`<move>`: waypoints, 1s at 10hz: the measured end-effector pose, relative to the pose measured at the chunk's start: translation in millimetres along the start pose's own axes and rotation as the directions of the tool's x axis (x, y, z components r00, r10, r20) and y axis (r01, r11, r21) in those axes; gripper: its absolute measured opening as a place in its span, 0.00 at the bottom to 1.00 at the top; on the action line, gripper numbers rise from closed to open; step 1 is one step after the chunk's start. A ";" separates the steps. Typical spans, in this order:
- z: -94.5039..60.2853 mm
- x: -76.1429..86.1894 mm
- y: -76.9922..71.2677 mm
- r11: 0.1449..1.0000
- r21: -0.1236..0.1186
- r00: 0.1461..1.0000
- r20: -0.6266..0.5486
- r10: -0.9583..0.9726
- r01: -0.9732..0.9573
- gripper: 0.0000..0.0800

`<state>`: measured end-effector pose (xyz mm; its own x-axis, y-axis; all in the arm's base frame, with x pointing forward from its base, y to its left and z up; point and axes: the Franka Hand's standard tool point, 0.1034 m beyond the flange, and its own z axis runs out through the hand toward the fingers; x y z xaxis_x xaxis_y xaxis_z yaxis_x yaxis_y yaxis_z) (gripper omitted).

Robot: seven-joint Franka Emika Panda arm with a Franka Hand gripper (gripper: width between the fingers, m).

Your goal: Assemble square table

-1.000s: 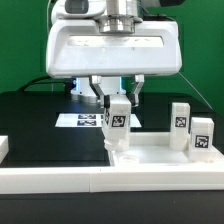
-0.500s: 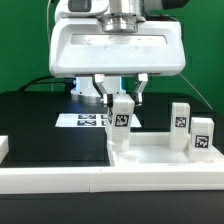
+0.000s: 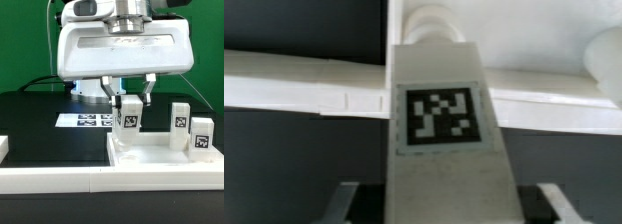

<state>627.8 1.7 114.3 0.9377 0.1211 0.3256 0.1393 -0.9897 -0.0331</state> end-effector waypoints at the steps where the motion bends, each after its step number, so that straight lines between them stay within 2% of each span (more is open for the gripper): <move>1: 0.1 0.0 -0.2 1.000 0.000 1.000 0.000 0.000 0.000 0.36; 4: 3.2 0.9 -4.1 1.000 0.012 1.000 0.009 0.014 -0.014 0.36; 6: 3.6 0.9 -3.2 0.999 0.008 1.000 0.004 0.031 -0.031 0.36; 8: 2.3 2.0 5.4 0.999 -0.039 0.997 -0.078 0.025 -0.028 0.36; 10: 4.6 -0.1 -3.4 0.999 -0.029 0.997 -0.067 0.036 -0.038 0.36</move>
Offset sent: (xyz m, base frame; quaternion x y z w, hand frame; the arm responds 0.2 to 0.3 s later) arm 0.0143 0.0238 -0.0012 0.0790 -0.0038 0.0604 0.9950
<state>628.7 5.4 110.1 0.9189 0.0801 0.3864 0.0944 -0.9954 -0.0182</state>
